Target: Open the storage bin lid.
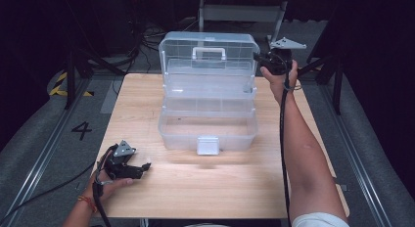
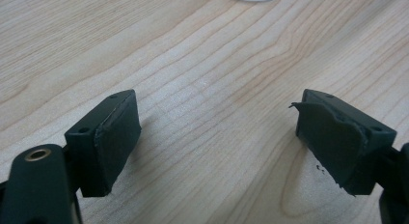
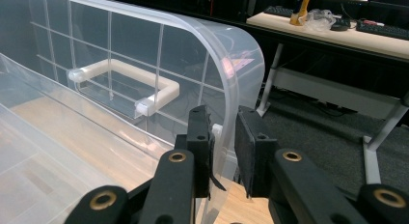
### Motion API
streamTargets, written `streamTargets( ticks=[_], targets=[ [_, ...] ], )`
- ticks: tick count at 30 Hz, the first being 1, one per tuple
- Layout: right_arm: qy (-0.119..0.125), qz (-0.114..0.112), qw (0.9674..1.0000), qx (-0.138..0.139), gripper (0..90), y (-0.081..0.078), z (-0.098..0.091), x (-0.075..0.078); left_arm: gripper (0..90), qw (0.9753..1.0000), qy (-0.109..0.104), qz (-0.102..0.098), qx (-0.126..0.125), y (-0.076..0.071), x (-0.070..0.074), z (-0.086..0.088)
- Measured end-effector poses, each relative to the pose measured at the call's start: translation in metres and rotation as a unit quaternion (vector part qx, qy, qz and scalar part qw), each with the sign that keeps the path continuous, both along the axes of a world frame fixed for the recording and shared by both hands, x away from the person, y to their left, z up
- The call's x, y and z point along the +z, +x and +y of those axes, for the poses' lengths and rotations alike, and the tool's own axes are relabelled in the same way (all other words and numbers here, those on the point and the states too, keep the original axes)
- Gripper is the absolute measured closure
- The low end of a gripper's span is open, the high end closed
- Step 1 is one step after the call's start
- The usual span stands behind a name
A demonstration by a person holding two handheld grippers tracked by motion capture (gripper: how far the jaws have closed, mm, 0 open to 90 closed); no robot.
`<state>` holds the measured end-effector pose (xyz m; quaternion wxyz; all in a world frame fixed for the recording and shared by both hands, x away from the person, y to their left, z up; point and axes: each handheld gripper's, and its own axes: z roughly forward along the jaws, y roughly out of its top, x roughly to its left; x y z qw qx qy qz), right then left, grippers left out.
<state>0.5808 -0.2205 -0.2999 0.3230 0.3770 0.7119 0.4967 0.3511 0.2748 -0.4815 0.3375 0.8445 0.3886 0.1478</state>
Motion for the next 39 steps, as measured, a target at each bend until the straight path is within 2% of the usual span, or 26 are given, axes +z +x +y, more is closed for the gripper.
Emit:
streamTargets(
  ticks=[2, 3, 8, 16, 23, 39],
  targets=[
    [0.0, 0.0, 1.0, -0.001, 78.1, 0.001, 0.0, 0.001, 16.2, 1.0, 0.0, 0.0, 0.0, 0.0, 0.0, 0.0],
    [0.002, 0.001, 1.0, 0.003, 81.9, 0.002, -0.002, 0.003, 16.3, 1.0, 0.0, 0.0, 0.0, 0.0, 0.0, 0.0],
    [0.001, 0.001, 1.0, 0.002, 81.7, 0.005, -0.002, 0.001, 16.3, 1.0, 0.001, 0.0, 0.0, 0.0, 0.0, 0.0],
    [0.013, 0.018, 0.9997, -0.002, 81.8, 0.016, -0.002, 0.001, 16.2, 1.0, 0.0, 0.0, 0.0, 0.0, 0.0, 0.0],
    [0.014, 0.023, 0.9996, -0.002, 81.6, 0.021, -0.002, 0.0, 16.3, 1.0, 0.0, 0.0, -0.003, 0.0, 0.0, 0.0],
    [0.0, 0.053, 0.9986, 0.0, 80.7, 0.037, -0.001, 0.002, 16.2, 1.0, 0.001, -0.001, -0.002, 0.0, 0.0, 0.0]
  ],
)
